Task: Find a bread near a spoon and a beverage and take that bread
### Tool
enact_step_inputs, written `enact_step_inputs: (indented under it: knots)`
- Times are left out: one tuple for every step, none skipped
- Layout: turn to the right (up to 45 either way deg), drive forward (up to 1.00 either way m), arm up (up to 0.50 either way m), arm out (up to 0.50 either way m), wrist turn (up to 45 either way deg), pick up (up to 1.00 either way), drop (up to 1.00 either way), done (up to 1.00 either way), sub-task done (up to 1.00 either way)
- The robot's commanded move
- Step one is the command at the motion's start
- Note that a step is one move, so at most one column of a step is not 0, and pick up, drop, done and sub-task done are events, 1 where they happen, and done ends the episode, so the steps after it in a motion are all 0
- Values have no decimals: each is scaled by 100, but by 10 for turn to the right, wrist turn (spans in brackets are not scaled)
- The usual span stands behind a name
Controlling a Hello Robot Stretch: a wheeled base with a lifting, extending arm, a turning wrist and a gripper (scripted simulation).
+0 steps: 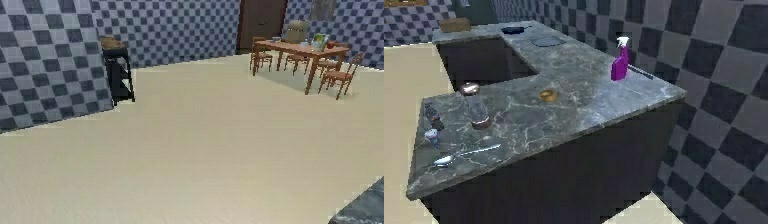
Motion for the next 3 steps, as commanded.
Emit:
enact_step_inputs:
  knots:
    - [-60, 0, 0, 0, 0, 0, 0, 0, 0]
    - [180, 0, 0, 0, 0, 0, 0, 0, 0]
    - [0, 40, 0, 0, 0, 0, 0, 0, 0]
